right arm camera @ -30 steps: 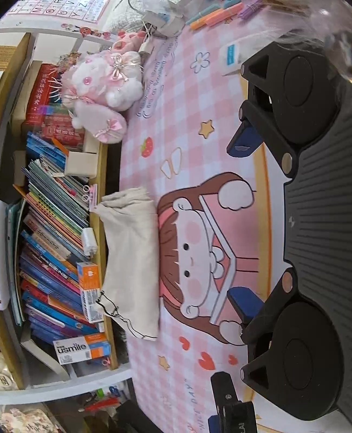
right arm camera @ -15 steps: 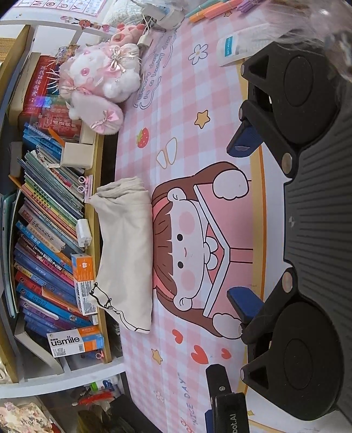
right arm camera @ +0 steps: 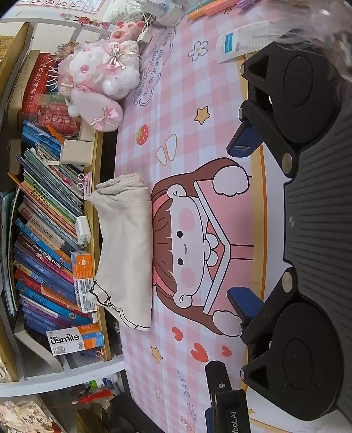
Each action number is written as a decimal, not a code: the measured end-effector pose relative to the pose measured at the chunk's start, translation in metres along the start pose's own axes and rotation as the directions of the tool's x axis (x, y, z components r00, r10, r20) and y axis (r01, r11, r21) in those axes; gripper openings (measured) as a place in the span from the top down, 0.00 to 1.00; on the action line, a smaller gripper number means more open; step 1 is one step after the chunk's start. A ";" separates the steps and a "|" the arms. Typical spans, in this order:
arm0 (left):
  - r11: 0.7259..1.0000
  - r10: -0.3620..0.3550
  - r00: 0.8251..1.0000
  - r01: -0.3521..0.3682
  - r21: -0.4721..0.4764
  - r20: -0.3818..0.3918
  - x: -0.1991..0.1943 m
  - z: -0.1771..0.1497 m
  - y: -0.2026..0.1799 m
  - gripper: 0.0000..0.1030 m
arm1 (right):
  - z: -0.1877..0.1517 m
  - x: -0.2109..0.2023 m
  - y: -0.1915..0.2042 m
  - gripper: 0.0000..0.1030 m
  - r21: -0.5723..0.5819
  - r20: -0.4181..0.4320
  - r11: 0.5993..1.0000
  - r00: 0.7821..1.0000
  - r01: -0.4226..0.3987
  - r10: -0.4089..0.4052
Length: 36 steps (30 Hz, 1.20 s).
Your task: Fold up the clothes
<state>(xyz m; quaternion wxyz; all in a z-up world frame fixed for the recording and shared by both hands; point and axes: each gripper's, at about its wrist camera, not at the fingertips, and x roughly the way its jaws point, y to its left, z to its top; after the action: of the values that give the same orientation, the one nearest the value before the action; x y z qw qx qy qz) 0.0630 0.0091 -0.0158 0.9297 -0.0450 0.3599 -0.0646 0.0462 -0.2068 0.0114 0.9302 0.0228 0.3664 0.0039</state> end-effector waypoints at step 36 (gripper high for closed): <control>1.000 -0.011 1.000 0.011 0.017 -0.007 0.002 -0.001 -0.003 0.00 | -0.001 0.003 -0.001 0.00 0.029 -0.010 1.000 1.000 -0.003 0.003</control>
<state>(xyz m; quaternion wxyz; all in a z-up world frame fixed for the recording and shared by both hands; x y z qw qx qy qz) 0.0639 0.0061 -0.0177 0.9284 -0.0387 0.3623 -0.0727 0.0475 -0.2076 0.0085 0.9279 0.0370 0.3709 0.0001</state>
